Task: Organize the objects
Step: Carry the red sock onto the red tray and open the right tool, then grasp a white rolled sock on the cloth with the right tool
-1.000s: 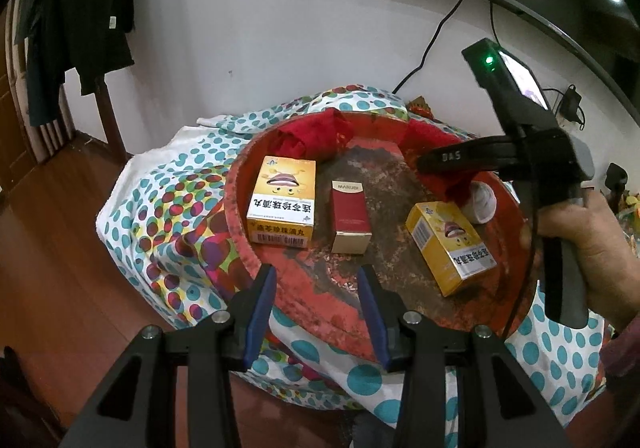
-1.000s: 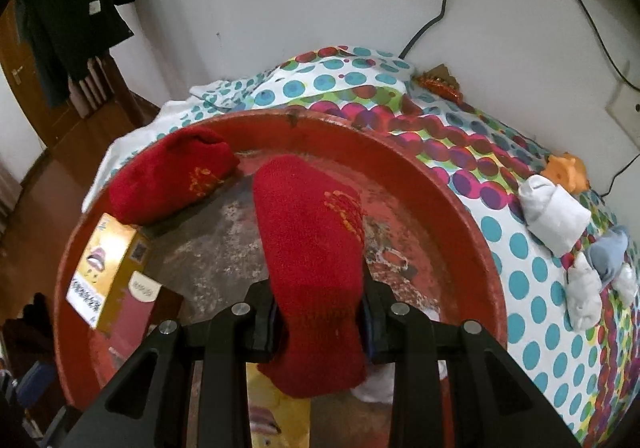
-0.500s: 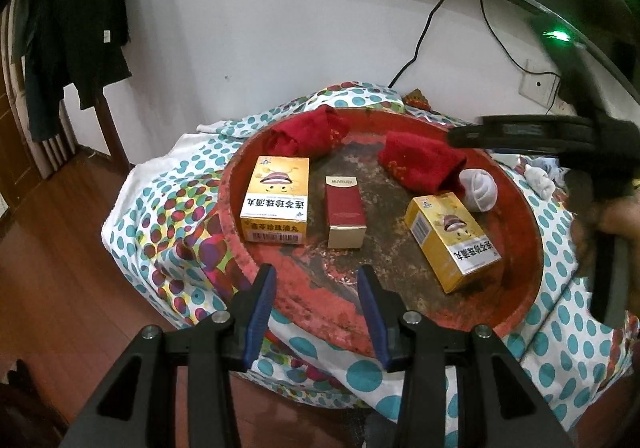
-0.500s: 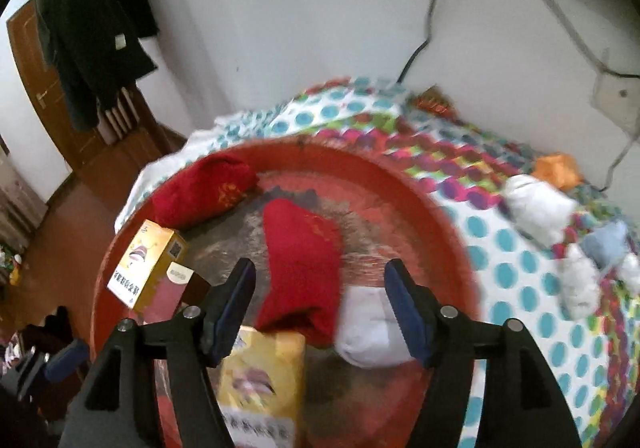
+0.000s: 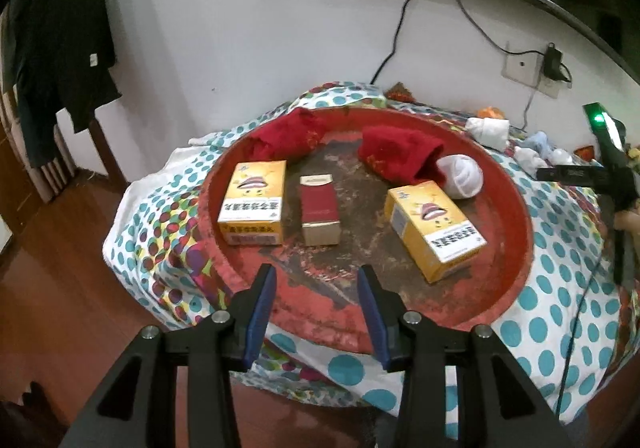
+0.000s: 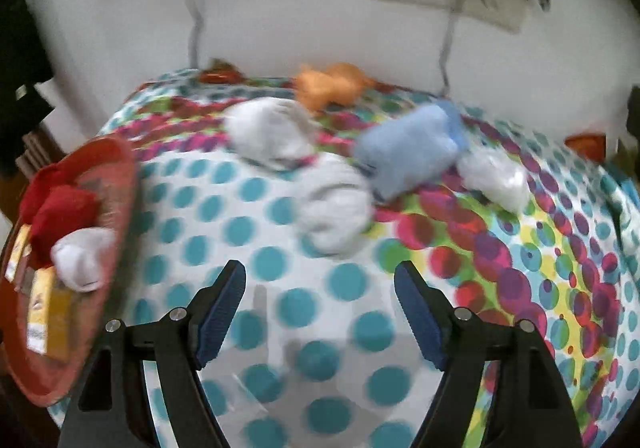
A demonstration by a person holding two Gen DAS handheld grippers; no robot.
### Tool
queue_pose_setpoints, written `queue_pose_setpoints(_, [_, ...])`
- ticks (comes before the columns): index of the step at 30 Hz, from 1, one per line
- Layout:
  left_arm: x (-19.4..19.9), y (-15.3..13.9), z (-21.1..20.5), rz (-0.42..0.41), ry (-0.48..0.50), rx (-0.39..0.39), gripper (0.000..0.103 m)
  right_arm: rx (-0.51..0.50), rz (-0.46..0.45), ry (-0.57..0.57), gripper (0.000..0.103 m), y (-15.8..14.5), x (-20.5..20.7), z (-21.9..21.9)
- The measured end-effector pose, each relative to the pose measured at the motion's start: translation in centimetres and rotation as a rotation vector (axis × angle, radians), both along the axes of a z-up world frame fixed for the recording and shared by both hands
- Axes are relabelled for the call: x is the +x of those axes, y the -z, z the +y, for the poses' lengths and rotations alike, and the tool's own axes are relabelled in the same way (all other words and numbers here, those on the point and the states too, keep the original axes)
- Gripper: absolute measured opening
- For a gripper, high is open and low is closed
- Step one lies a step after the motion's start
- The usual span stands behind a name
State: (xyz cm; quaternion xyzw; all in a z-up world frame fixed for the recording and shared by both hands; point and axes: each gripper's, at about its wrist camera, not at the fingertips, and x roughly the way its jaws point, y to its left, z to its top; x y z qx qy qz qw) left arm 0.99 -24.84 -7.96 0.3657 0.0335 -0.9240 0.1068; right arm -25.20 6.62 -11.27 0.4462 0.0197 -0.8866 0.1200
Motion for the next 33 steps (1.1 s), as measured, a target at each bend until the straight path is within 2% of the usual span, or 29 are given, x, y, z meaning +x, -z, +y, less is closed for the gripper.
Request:
queue_pose_setpoints(4, [0.0, -0.1, 0.5, 0.005, 0.023, 0.003, 0.043, -0.004, -0.004, -0.019, 0.075, 0.7, -2.2, 0.3])
queue_pose_setpoints(7, [-0.5, 0.4, 0.9, -0.028, 0.027, -0.011, 0.043, -0.017, -0.016, -0.044, 0.075, 1.2, -3.6, -0.3])
queue_pose_setpoints(10, [-0.8, 0.0, 1.6, -0.032, 0.052, -0.003, 0.043, 0.005, -0.003, -0.068, 0.075, 1.3, -4.3, -1.3])
queue_pose_setpoints(13, [-1.7, -0.8, 2.8, -0.031, 0.085, -0.04, 0.043, 0.064, 0.017, -0.087, 0.075, 1.5, -4.8, -2.1])
queue_pose_setpoints(15, [-2.6, -1.3, 3.8, -0.034, 0.105, -0.068, 0.043, 0.08, 0.029, -0.102, 0.07, 1.5, -4.9, -2.4])
queue_pose_setpoints(16, [-3.2, -1.6, 4.3, -0.032, 0.123, -0.071, 0.043, 0.079, 0.034, -0.102, 0.062, 1.5, -4.8, -2.3])
queue_pose_setpoints(19, [-4.9, -2.4, 5.8, -0.026, 0.162, -0.047, 0.043, 0.058, 0.039, -0.114, 0.046, 1.3, -4.2, -1.5])
queue_pose_setpoints(21, [-6.0, -2.8, 7.2, -0.01, 0.182, -0.035, 0.043, 0.04, 0.039, -0.126, 0.043, 1.1, -3.3, -0.4])
queue_pose_setpoints(24, [-7.8, -2.9, 9.9, -0.014, 0.23, -0.047, 0.043, 0.026, 0.035, -0.14, 0.042, 1.1, -1.5, 1.5])
queue_pose_setpoints(28, [-10.6, -2.9, 13.1, -0.022, 0.291, 0.006, 0.043, 0.023, 0.038, -0.154, 0.041, 0.6, 0.8, 4.6])
queue_pose_setpoints(33, [-14.6, -2.8, 16.7, -0.025, 0.297, -0.01, 0.043, 0.033, 0.048, -0.147, 0.041, 0.0, 3.1, 8.2])
